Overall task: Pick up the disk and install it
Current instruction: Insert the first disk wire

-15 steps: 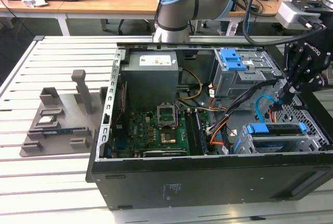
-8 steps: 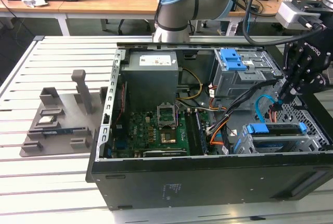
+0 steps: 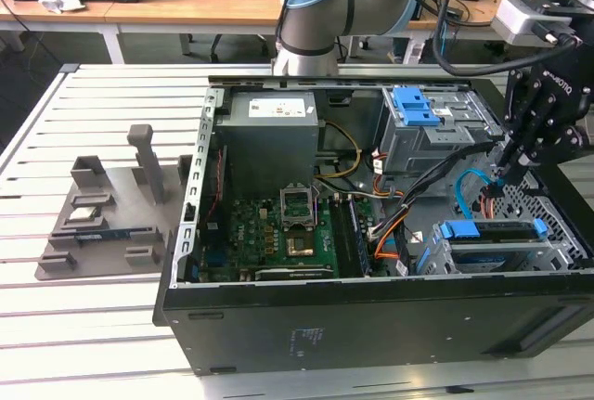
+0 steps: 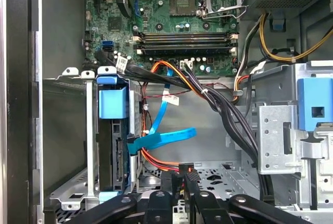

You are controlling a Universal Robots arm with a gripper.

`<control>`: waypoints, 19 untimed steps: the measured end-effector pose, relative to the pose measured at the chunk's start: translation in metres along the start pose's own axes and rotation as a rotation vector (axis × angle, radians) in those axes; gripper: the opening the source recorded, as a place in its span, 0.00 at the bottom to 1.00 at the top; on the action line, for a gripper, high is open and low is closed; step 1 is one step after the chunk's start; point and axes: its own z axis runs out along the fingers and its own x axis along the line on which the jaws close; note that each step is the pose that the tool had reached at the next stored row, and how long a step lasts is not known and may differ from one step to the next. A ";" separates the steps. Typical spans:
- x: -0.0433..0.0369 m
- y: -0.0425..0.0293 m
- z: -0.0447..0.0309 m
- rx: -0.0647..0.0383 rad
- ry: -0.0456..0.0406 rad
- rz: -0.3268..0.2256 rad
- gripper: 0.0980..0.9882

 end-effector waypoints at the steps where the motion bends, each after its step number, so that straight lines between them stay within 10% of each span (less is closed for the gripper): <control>1: 0.0000 0.0000 -0.0002 0.000 0.0014 0.000 0.16; 5: -0.0004 -0.0002 0.0053 -0.003 0.0237 0.000 0.16; 19: -0.0007 -0.0005 0.0115 -0.005 0.0339 0.000 0.07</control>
